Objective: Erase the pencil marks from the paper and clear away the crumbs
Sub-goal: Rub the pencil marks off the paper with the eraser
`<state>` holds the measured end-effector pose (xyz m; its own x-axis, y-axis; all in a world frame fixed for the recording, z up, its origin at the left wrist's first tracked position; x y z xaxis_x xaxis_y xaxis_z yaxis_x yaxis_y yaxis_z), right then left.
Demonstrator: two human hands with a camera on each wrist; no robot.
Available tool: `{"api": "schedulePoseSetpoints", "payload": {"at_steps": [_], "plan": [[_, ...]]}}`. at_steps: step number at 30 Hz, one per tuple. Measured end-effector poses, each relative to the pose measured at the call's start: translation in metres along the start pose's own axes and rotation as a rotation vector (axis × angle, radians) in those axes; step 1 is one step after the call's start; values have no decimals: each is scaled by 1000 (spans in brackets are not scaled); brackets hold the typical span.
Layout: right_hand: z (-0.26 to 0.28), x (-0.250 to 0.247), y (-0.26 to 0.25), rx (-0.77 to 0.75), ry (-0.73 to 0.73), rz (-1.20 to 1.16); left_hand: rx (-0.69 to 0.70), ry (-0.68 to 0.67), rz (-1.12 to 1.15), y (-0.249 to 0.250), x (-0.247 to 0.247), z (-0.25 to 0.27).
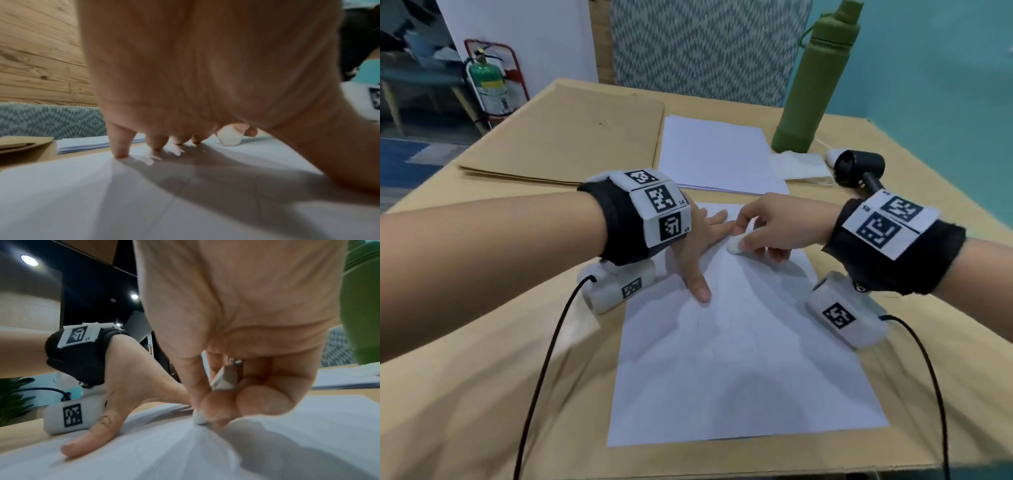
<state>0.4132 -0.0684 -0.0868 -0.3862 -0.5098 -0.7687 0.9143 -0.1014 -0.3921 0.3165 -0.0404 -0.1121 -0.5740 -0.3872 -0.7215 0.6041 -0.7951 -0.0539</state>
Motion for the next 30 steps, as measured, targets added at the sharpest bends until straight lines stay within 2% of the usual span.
{"api": "schedulePoseSetpoints", "payload": {"at_steps": [2, 7, 13, 15, 19, 21, 25, 27, 30], "plan": [[7, 5, -3, -34, -6, 20, 13, 16, 10, 0, 0, 0], [25, 21, -5, -28, -157, 33, -8, -9, -7, -1, 2, -4], [7, -2, -2, 0, 116, 86, 20, 26, -5, 4, 0, 1], [9, 3, -5, -31, 84, 131, 23, 16, 11, 3, 0, -1], [19, 17, -15, -126, -86, 173, 7, -16, 12, -1, 1, -5], [13, 12, -15, -112, -56, 177, 16, -15, 12, 0, 1, -5], [2, 3, -19, -121, 137, 237, 15, 4, 10, -3, 1, -4], [8, 11, -21, -159, 80, 261, 1, -3, -5, -5, 2, -7], [23, 30, -22, -160, -170, 212, -46, -27, -36, -11, 3, -11]]}}
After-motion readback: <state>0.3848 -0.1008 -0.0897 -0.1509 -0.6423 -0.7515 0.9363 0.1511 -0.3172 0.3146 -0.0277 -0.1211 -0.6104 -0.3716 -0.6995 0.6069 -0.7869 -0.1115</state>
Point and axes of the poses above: each hand's wrist, its own z-axis away from the middle knuckle, its own x-axis out of the palm, y = z × x, the point moved 6 cm from there along -z, towards the middle knuckle, and after that the axes turned 11 degrees about -y, right-handed, at the moved point
